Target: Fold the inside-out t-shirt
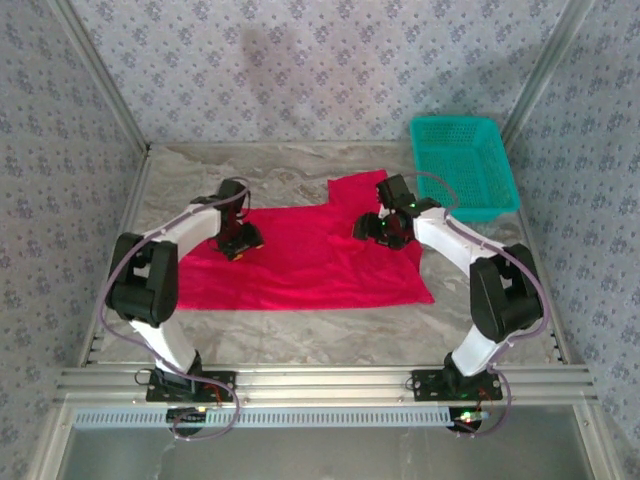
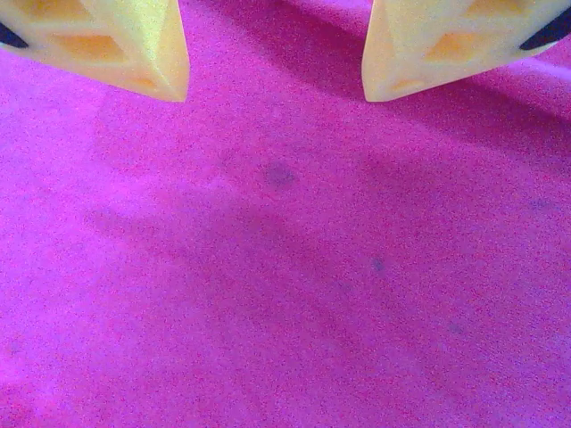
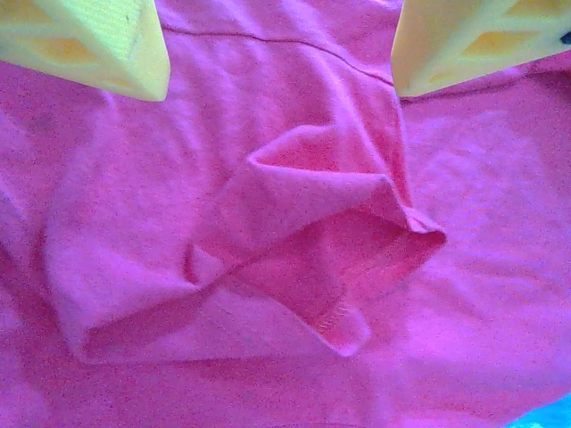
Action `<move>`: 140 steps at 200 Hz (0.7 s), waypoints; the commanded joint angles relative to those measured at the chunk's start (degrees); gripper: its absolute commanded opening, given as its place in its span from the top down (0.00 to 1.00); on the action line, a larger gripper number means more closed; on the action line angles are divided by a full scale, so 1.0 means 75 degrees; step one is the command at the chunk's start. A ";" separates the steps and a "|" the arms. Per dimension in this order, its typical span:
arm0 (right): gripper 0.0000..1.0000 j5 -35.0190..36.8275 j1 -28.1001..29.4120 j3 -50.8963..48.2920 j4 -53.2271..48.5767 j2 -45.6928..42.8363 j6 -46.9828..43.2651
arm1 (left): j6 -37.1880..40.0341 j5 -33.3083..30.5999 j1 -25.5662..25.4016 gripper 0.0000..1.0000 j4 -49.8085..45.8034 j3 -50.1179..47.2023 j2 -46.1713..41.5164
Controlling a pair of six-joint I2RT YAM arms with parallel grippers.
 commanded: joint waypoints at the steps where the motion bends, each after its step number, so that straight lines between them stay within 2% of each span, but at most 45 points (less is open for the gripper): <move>1: 0.31 -0.0553 0.0005 0.0104 0.0263 0.0596 -0.0122 | 0.0123 0.0174 0.0602 0.46 0.0191 -0.0235 -0.0582; 40: 0.31 -0.0704 0.0000 0.0527 0.0108 0.1661 -0.0135 | 0.0225 0.0967 0.1695 0.46 0.1233 -0.0674 0.0115; 60: 0.31 -0.0664 0.0091 0.0326 0.0052 0.1707 -0.0122 | 0.0241 0.1334 0.2138 0.47 0.1341 -0.0876 0.0639; 80: 0.31 -0.0604 0.0286 -0.0259 -0.0058 0.1462 -0.0122 | 0.0126 0.1228 0.2454 0.47 0.1167 -0.1359 0.0690; 104: 0.30 -0.0460 0.0681 -0.0906 -0.0525 0.0967 -0.0313 | 0.0068 0.1238 0.2921 0.47 0.0906 -0.2139 0.0187; 140: 0.29 -0.0300 0.1022 -0.1419 -0.1090 0.0060 -0.0426 | 0.0096 0.1186 0.2975 0.46 0.0641 -0.2866 -0.1007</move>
